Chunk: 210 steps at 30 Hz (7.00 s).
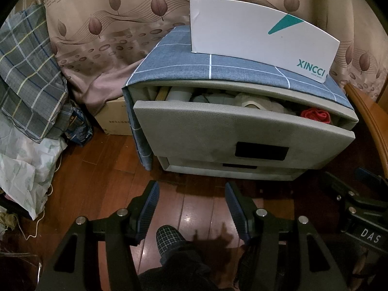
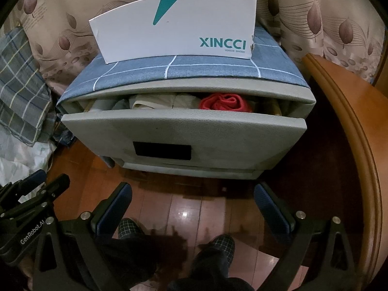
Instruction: Take underwear out of drawer
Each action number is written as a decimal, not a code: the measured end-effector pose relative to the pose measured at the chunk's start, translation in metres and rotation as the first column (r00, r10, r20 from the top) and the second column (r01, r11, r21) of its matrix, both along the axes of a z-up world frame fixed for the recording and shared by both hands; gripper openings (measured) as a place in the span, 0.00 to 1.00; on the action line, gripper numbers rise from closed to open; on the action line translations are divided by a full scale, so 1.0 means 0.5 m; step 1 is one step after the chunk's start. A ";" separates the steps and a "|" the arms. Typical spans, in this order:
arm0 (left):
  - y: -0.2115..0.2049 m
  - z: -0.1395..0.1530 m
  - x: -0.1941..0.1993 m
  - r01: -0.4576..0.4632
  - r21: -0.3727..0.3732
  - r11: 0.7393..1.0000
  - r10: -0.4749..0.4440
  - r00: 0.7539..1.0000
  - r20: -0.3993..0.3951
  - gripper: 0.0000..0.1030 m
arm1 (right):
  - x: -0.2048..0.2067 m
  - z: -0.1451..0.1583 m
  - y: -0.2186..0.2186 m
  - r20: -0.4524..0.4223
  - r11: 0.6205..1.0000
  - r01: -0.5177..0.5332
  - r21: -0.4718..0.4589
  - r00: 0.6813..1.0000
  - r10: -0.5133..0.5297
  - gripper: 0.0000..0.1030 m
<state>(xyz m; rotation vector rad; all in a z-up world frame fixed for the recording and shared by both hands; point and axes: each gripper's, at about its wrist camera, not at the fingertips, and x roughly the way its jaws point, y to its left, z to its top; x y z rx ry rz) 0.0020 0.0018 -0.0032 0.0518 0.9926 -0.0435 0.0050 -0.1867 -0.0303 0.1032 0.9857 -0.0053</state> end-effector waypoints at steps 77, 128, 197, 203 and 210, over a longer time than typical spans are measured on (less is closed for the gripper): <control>-0.014 -0.017 0.261 0.092 -0.039 0.995 -0.090 0.994 0.058 0.56 | 0.229 -0.024 -0.095 -0.010 1.000 0.026 -0.012 1.000 -0.026 0.97; 0.018 -0.095 0.114 0.249 -0.044 0.967 -0.252 0.926 -0.282 0.63 | 0.108 -0.086 -0.077 -0.443 0.998 0.055 0.035 0.896 -0.034 0.98; 0.103 -0.077 0.218 0.094 -0.076 0.993 -0.118 0.899 -0.422 0.63 | 0.118 -0.080 -0.150 -0.483 0.981 0.162 0.103 0.870 -0.093 0.35; 0.101 -0.100 0.234 0.066 -0.094 0.993 -0.102 0.882 -0.460 0.63 | 0.103 -0.087 -0.134 -0.474 0.976 0.165 0.140 0.877 -0.080 0.36; 0.097 -0.113 0.236 0.069 -0.095 0.993 -0.104 0.889 -0.446 0.63 | 0.093 -0.089 -0.121 -0.431 0.985 0.139 0.105 0.899 -0.081 0.38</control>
